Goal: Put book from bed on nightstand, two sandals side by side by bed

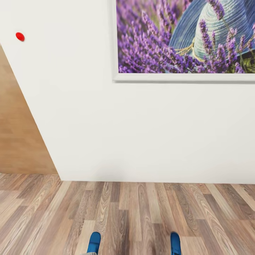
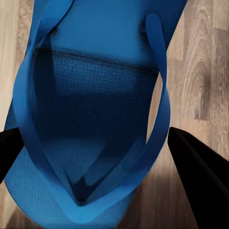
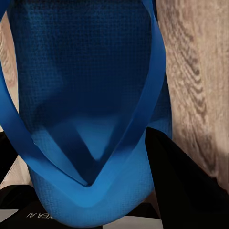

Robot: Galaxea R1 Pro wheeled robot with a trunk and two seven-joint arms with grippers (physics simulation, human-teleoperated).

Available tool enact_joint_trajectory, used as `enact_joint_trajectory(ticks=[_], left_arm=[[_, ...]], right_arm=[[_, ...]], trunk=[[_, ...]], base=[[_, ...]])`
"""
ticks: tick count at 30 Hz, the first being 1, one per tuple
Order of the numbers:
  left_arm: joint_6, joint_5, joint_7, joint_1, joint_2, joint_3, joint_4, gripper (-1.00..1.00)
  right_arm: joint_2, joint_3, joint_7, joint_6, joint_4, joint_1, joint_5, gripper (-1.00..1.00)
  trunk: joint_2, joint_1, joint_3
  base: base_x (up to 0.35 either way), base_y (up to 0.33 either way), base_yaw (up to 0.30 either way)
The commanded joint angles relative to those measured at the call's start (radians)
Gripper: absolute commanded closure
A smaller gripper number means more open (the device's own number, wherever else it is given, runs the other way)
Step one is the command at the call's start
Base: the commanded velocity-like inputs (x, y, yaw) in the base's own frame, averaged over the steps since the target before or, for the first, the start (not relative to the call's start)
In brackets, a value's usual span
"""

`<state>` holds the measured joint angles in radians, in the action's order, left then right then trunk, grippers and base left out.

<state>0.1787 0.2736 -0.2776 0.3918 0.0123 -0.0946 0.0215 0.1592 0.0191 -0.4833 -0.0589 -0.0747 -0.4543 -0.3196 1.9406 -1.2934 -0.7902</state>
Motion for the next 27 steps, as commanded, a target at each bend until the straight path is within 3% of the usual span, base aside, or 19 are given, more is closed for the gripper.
enact_joint_trajectory(ticks=[1,27], left_arm=[[0.004,0.01,-0.003,0.001,0.0,-0.008,-0.002,1.0],[0.004,0.01,-0.003,0.001,0.0,-0.008,-0.002,1.0]], right_arm=[[0.0,0.002,-0.005,-0.006,-0.002,-0.001,-0.01,1.0],[0.0,0.002,-0.005,-0.007,-0.002,-0.001,-0.01,1.0]], trunk=[[0.0,0.0,-0.001],[0.0,0.0,-0.001]], base=[[0.321,0.0,0.0],[0.321,0.0,0.003]])
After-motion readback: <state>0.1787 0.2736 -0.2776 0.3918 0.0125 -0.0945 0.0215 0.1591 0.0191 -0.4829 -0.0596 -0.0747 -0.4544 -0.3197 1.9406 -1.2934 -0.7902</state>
